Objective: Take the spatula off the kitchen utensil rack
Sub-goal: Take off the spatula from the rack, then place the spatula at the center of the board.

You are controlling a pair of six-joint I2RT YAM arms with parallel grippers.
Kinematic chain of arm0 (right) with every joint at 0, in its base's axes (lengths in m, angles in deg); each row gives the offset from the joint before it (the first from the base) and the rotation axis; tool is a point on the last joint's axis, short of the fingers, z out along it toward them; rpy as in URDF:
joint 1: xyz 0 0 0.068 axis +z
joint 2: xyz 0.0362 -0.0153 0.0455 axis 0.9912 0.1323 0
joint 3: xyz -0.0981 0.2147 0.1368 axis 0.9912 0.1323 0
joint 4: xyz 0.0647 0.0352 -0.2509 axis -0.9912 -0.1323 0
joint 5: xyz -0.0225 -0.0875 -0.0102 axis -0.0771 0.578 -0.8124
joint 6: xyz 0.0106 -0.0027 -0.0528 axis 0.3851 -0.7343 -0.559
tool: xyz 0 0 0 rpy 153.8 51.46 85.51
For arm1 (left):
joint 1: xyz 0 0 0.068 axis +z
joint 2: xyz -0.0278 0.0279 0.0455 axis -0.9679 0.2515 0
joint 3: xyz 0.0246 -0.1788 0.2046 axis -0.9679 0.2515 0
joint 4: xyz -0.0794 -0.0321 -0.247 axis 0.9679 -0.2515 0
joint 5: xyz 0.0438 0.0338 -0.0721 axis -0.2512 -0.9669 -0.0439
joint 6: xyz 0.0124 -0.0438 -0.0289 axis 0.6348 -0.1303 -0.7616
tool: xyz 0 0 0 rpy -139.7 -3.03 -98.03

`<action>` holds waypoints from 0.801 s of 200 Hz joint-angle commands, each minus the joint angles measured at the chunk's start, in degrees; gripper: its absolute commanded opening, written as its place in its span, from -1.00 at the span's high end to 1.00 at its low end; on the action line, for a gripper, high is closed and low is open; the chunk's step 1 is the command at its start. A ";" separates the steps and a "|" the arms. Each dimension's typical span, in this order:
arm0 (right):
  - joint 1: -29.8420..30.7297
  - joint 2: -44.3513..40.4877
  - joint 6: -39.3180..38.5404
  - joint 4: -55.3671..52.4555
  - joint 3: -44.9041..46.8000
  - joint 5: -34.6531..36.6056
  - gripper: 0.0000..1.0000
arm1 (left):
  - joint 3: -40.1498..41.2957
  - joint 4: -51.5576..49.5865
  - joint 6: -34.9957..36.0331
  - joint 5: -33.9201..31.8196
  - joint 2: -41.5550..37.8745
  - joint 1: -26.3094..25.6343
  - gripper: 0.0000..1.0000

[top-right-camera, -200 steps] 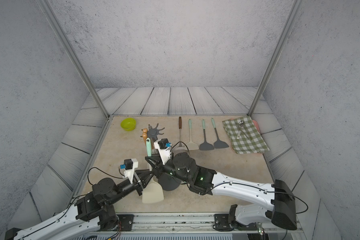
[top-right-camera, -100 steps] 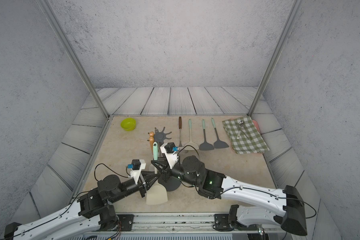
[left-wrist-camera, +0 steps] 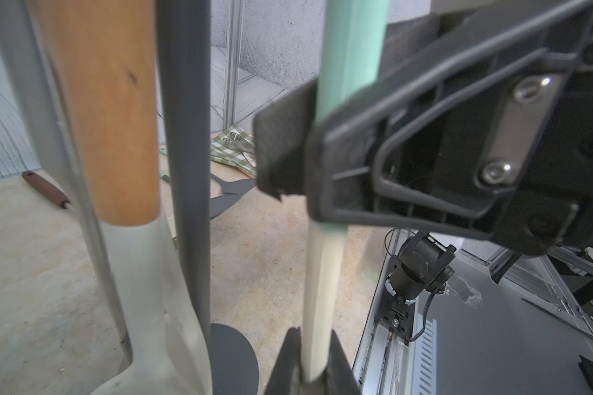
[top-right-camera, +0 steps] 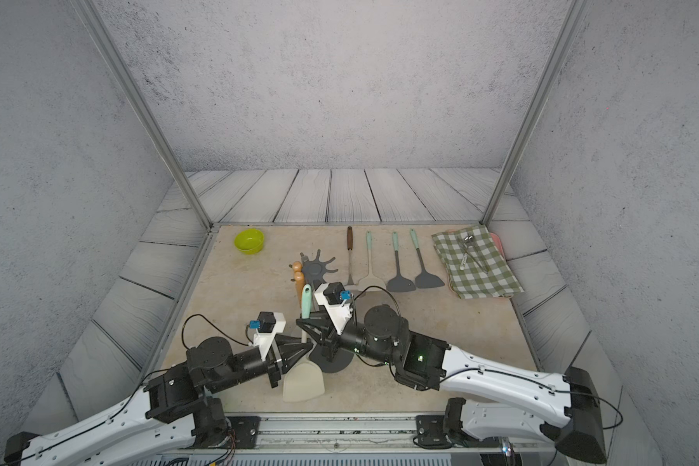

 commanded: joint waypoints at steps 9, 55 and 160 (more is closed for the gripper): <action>0.29 -4.22 -5.48 0.78 0.18 -2.02 1.00 | -3.13 -5.52 -3.98 -7.38 -3.43 1.53 1.00; 0.33 -4.71 -5.16 -1.72 -1.19 -0.92 0.24 | -4.56 -9.69 -3.58 -9.90 -9.05 1.49 1.00; 0.25 -15.80 -5.23 -13.21 5.45 13.70 -0.51 | -16.77 -14.75 6.86 -33.18 -2.66 2.02 1.00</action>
